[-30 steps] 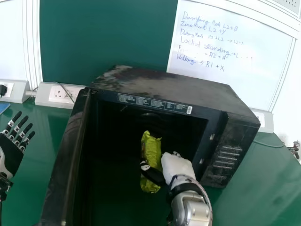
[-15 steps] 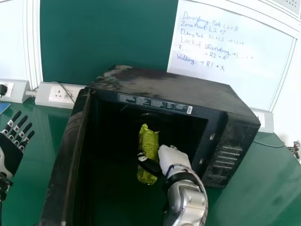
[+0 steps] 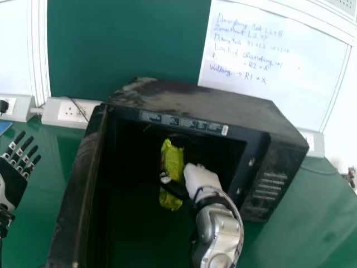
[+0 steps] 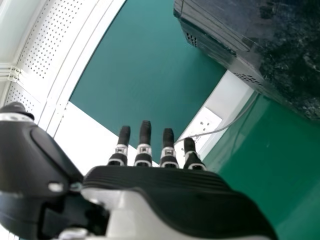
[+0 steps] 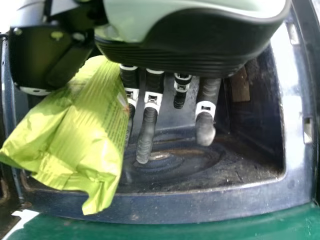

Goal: Put biscuit inside oven

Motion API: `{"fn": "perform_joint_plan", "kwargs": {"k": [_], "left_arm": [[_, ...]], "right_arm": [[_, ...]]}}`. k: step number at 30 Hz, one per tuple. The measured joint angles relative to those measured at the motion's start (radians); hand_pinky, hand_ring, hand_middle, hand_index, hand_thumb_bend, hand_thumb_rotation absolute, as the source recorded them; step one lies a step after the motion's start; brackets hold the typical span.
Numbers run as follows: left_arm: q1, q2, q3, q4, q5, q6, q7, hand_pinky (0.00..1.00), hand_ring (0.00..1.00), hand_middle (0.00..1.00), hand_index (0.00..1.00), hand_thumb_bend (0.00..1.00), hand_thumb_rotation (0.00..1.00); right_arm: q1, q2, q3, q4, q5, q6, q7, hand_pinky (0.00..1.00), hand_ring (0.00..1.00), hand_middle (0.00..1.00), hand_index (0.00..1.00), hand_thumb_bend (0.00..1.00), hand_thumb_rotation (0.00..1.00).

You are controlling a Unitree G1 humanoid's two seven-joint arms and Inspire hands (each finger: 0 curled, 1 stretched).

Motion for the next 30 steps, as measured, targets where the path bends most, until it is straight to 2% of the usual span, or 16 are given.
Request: {"fn": "perform_joint_plan", "kwargs": {"k": [2,4,9,13,26,28,30], "left_arm": [[0.0,0.0,0.001,0.001,0.0,0.0,-0.004,1.0,1.0,0.96,0.99,0.42,0.27],[0.001,0.0,0.002,0.001,0.0,-0.001,-0.007,1.0,1.0,0.96,0.98,0.43,0.27],[0.002,0.0,0.003,0.0,0.0,-0.001,-0.007,1.0,1.0,0.96,0.98,0.41,0.27],[0.003,0.0,0.004,0.0,-0.001,-0.001,-0.008,1.0,1.0,0.96,0.98,0.4,0.26],[0.006,0.001,0.009,0.001,-0.003,-0.001,-0.015,1.0,1.0,0.96,0.96,0.42,0.26],[0.007,0.001,0.01,0.001,-0.003,-0.001,-0.015,1.0,1.0,0.96,0.96,0.42,0.26],[0.007,0.001,0.011,0.001,-0.003,-0.001,-0.015,1.0,1.0,0.96,0.96,0.42,0.27]], "right_arm": [[-0.01,-0.005,0.0,0.015,0.013,0.004,-0.013,0.11,0.17,0.47,0.7,0.55,0.0],[-0.021,-0.012,0.0,0.036,0.023,0.012,-0.023,0.11,0.18,0.47,0.73,0.56,0.0],[-0.052,-0.026,0.0,0.074,0.06,0.024,-0.058,0.15,0.22,0.47,0.66,0.56,0.0],[-0.079,-0.045,0.001,0.113,0.097,0.026,-0.087,0.14,0.21,0.47,0.68,0.56,0.0],[-0.135,-0.111,0.022,0.204,0.211,0.027,-0.201,0.11,0.18,0.47,0.65,0.56,0.0],[-0.145,-0.121,0.025,0.227,0.225,0.027,-0.211,0.11,0.18,0.47,0.53,0.54,0.0],[-0.154,-0.134,0.027,0.242,0.237,0.029,-0.213,0.11,0.18,0.47,0.5,0.53,0.0]]}}
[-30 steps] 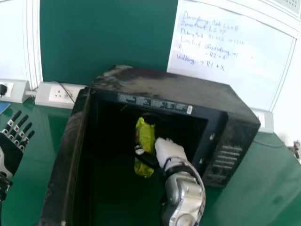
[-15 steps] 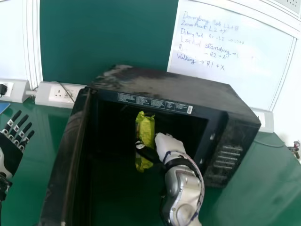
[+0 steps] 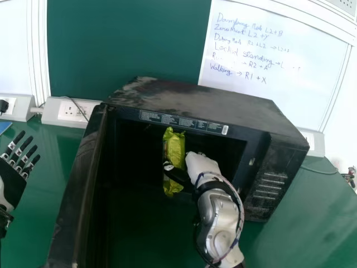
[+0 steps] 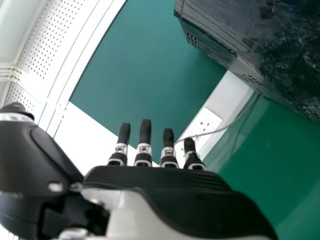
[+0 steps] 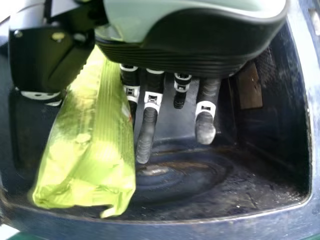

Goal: Put biscuit inside oven

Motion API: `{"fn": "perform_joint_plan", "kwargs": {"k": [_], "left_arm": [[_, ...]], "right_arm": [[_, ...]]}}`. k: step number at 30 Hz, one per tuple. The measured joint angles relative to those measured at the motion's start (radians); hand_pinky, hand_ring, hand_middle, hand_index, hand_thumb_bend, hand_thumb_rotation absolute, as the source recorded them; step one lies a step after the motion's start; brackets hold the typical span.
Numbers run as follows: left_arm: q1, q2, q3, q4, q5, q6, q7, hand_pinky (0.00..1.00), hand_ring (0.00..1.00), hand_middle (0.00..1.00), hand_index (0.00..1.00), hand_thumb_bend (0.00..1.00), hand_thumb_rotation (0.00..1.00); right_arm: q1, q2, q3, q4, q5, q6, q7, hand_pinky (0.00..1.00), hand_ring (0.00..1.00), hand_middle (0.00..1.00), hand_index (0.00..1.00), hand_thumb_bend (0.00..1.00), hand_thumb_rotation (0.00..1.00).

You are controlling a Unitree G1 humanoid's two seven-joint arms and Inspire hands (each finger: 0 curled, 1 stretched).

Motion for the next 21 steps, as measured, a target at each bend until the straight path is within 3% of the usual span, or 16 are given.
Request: {"fn": "perform_joint_plan", "kwargs": {"k": [11,21], "left_arm": [[0.001,0.0,0.003,0.0,-0.001,0.0,0.0,1.0,1.0,0.97,0.96,0.42,0.26],[0.001,0.0,0.004,-0.001,0.0,0.0,0.0,1.0,1.0,0.97,0.97,0.4,0.27]], "right_arm": [[-0.075,-0.043,0.02,0.075,0.038,0.018,-0.024,0.1,0.17,0.47,0.49,0.53,0.0],[-0.11,-0.051,0.033,0.237,0.174,-0.049,-0.183,0.12,0.19,0.47,0.49,0.53,0.0]]}}
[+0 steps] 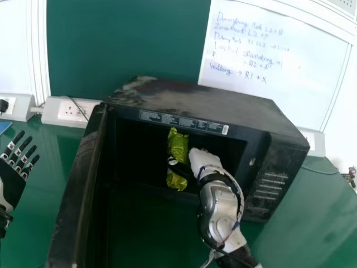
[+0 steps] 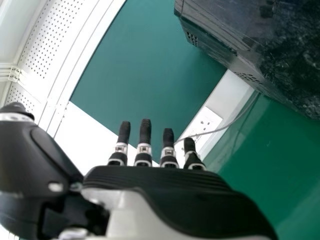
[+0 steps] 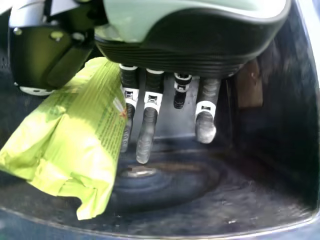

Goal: Put biscuit inside oven

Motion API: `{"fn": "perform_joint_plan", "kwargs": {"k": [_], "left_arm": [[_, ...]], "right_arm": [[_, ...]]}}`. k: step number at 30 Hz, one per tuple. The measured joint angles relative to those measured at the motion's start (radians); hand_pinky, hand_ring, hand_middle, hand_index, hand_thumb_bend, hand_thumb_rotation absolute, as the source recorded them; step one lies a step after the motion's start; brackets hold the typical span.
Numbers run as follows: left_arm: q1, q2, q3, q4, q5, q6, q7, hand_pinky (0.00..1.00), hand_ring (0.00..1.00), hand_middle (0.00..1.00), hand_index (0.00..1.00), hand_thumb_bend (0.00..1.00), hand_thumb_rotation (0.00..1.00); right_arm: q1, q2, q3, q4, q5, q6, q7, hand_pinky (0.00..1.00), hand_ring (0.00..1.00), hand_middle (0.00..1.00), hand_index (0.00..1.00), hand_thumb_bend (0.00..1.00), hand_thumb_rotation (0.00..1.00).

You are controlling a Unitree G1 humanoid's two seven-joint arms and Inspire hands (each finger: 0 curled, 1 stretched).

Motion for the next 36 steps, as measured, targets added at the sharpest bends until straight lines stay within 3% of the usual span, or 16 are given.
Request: {"fn": "perform_joint_plan", "kwargs": {"k": [14,21,24,26,33,36], "left_arm": [[0.009,0.0,0.006,-0.008,-0.03,-0.001,0.011,1.0,1.0,0.96,0.97,0.37,0.27],[0.014,0.0,0.006,-0.013,-0.036,-0.005,0.015,1.0,1.0,0.94,0.95,0.39,0.26],[0.013,0.0,0.006,-0.013,-0.037,-0.007,0.015,1.0,1.0,0.94,0.95,0.39,0.26],[0.014,0.0,0.006,-0.014,-0.037,-0.008,0.016,1.0,1.0,0.94,0.95,0.4,0.26],[0.014,0.0,0.006,-0.017,-0.038,-0.01,0.021,1.0,0.99,0.94,0.96,0.39,0.26],[0.014,0.0,0.006,-0.018,-0.038,-0.01,0.021,1.0,0.99,0.93,0.95,0.38,0.26]], "right_arm": [[-0.088,-0.005,0.021,0.208,0.117,-0.066,-0.16,0.11,0.18,0.47,0.49,0.53,0.0],[-0.11,-0.006,0.025,0.323,0.164,-0.122,-0.301,0.19,0.26,0.47,0.49,0.53,0.0],[-0.136,-0.007,0.031,0.384,0.179,-0.138,-0.338,0.17,0.24,0.47,0.49,0.53,0.0],[-0.161,-0.01,0.034,0.426,0.187,-0.153,-0.363,0.21,0.3,0.45,0.52,0.52,0.0],[-0.225,-0.027,0.038,0.569,0.232,-0.233,-0.463,0.13,0.2,0.47,0.49,0.53,0.0],[-0.238,-0.027,0.04,0.618,0.248,-0.263,-0.501,0.18,0.26,0.44,0.51,0.53,0.0]]}}
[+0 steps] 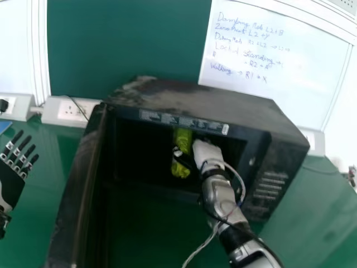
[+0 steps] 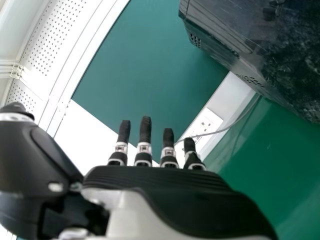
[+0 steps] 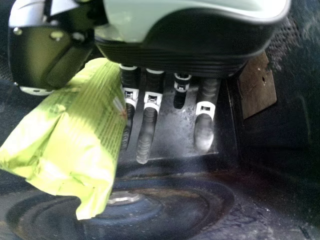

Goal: Put biscuit inside oven

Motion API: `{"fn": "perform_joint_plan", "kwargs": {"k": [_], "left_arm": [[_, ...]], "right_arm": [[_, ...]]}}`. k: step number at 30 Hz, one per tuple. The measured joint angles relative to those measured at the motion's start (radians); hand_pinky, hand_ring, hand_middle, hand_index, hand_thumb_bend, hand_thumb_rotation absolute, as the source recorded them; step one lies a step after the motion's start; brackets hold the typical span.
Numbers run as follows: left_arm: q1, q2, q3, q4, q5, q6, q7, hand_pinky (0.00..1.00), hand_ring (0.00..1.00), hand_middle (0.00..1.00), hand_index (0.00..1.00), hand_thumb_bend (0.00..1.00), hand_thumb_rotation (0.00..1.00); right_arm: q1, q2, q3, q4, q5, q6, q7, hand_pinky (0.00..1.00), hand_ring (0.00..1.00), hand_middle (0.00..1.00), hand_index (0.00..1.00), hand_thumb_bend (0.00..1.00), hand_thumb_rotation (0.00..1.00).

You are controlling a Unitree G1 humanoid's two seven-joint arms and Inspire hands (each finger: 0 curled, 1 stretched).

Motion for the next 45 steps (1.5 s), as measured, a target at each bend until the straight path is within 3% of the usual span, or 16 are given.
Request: {"fn": "perform_joint_plan", "kwargs": {"k": [3,7,13,20,31,37,40,45], "left_arm": [[0.0,0.0,0.0,-0.001,0.0,-0.001,0.001,1.0,0.98,0.92,0.94,0.38,0.26],[0.001,0.0,0.0,-0.005,-0.001,-0.002,0.004,1.0,0.97,0.92,0.94,0.4,0.26],[0.004,0.0,0.0,-0.006,-0.006,-0.002,0.012,1.0,0.97,0.91,0.93,0.39,0.26],[0.016,0.0,0.0,-0.008,-0.01,-0.003,0.012,1.0,0.97,0.91,0.93,0.37,0.29],[0.021,0.0,0.0,-0.009,-0.005,-0.006,0.012,1.0,0.99,0.92,0.93,0.37,0.29],[0.021,0.0,0.0,-0.009,0.0,-0.01,0.009,1.0,0.99,0.92,0.93,0.37,0.3],[0.022,0.0,0.0,-0.009,0.0,-0.01,0.009,1.0,1.0,0.93,0.94,0.36,0.29],[0.022,0.0,0.0,-0.009,-0.001,-0.01,0.009,1.0,1.0,0.94,0.94,0.36,0.28]], "right_arm": [[-0.02,-0.001,0.004,0.043,0.009,-0.025,-0.042,0.19,0.28,0.41,0.52,0.52,0.0],[-0.04,0.0,0.013,0.082,0.023,-0.036,-0.079,0.16,0.24,0.47,0.49,0.53,0.0],[-0.062,0.0,0.028,0.144,0.035,-0.058,-0.118,0.15,0.22,0.47,0.49,0.53,0.0],[-0.068,0.001,0.041,0.191,0.046,-0.065,-0.141,0.19,0.26,0.44,0.51,0.53,0.0],[-0.1,0.007,0.054,0.242,0.068,-0.085,-0.164,0.17,0.23,0.47,0.49,0.53,0.0],[-0.104,0.01,0.065,0.269,0.069,-0.097,-0.177,0.23,0.31,0.44,0.52,0.52,0.0],[-0.106,0.011,0.07,0.276,0.07,-0.098,-0.18,0.22,0.29,0.47,0.49,0.53,0.0],[-0.11,0.015,0.076,0.281,0.075,-0.099,-0.19,0.24,0.33,0.42,0.53,0.52,0.0]]}}
